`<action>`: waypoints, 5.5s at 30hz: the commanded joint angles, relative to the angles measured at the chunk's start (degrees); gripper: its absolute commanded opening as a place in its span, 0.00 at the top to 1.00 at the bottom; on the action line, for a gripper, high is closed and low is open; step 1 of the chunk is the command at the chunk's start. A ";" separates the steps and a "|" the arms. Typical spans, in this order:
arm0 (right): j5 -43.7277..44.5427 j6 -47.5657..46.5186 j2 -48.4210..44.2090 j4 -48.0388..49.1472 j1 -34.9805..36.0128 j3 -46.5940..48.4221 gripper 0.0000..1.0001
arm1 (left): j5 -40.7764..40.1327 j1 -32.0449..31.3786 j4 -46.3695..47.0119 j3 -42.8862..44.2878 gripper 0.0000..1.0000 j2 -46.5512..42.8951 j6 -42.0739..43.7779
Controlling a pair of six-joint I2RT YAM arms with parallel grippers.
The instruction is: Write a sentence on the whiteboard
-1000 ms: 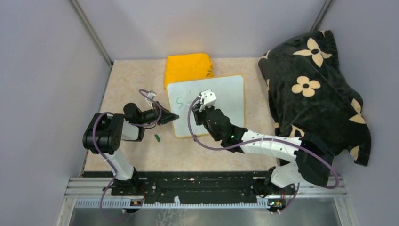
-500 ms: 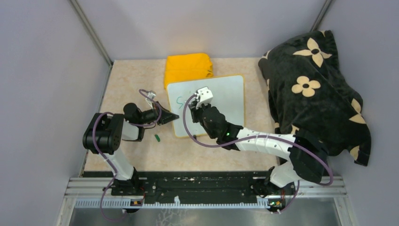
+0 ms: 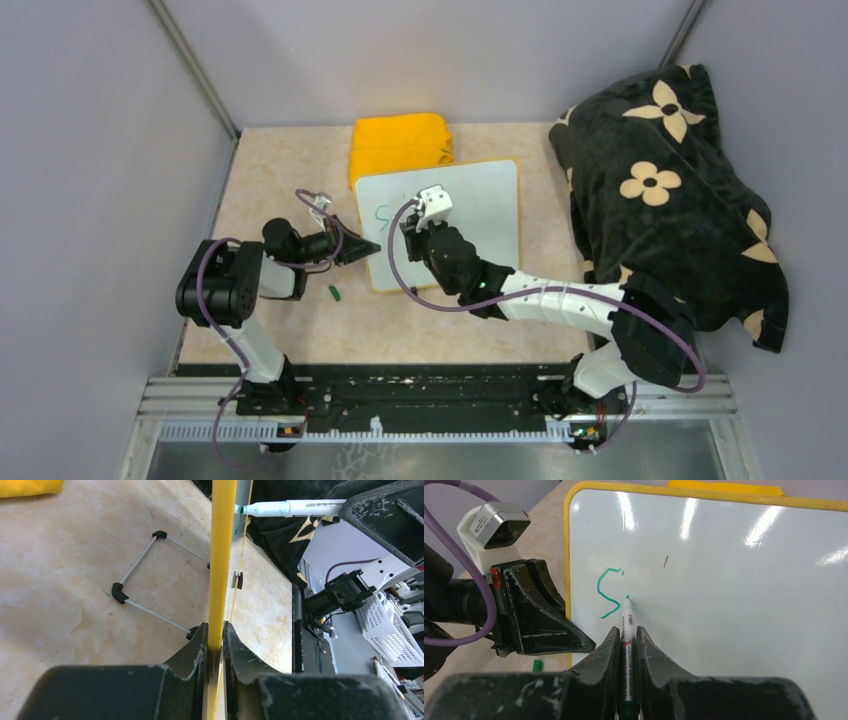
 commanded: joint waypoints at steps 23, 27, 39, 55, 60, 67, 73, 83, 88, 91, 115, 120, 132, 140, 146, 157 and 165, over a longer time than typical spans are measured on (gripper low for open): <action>0.60 2.62 -2.14 -0.74 -0.38 -1.98 1.00 | -1.93 0.30 -2.35 0.46 1.00 0.11 2.28; 1.35 1.93 -1.75 -0.46 -0.37 -0.77 1.00 | -1.93 0.31 -2.35 0.46 1.00 0.11 2.30; 1.34 0.88 -1.20 -0.37 -1.66 1.54 1.00 | -1.93 0.28 -2.42 0.46 1.00 0.23 2.37; 1.58 1.10 -2.14 -1.51 -3.16 0.58 1.00 | -1.93 0.29 -2.79 0.55 1.00 0.35 2.55; 1.64 1.84 -3.34 -1.84 -3.18 -1.66 1.00 | -1.92 0.28 -2.77 0.55 1.00 0.27 2.55; 0.66 3.15 -4.45 -2.54 -3.18 -3.96 1.00 | -1.85 0.28 -2.76 0.57 1.00 0.26 2.52; -0.73 3.91 -4.55 -2.93 -3.18 -4.66 1.00 | -1.85 0.32 -2.77 0.59 1.00 0.19 2.46; -2.65 3.84 -4.68 -2.93 -3.18 -5.21 1.00 | -1.84 0.27 -2.75 0.63 1.00 0.11 2.46; -1.84 4.11 -4.57 -2.71 -3.17 -5.28 1.00 | -1.84 0.27 -2.79 0.63 1.00 0.20 2.46; -0.85 3.85 -4.26 -2.82 -3.18 -4.37 1.00 | -1.84 0.27 -2.74 0.55 1.00 0.20 2.46; -0.09 1.58 -2.25 -3.06 -5.41 0.70 1.00 | -1.75 -0.08 -3.67 0.67 1.00 0.02 3.16; 0.44 2.54 -2.93 -3.88 -5.99 -0.05 1.00 | -1.71 -0.08 -3.85 0.72 1.00 0.07 3.25; 1.10 3.52 -4.88 -4.41 -5.99 -2.79 1.00 | -1.75 -0.08 -3.94 0.81 1.00 0.03 3.25; -0.50 4.66 -5.45 -4.68 -6.00 -5.06 1.00 | -1.75 -0.08 -3.94 0.81 1.00 0.05 3.25; -1.84 5.78 -5.72 -4.84 -6.01 -6.23 1.00 | -1.75 -0.16 -3.94 0.81 1.00 0.02 3.25; -2.21 6.54 -8.26 -4.66 -6.00 -6.79 1.00 | -1.75 -0.16 -4.07 0.81 1.00 0.04 3.33; -1.49 5.89 -11.54 -3.94 -6.06 -5.44 1.00 | -1.71 -0.16 -4.29 0.81 1.00 0.02 3.43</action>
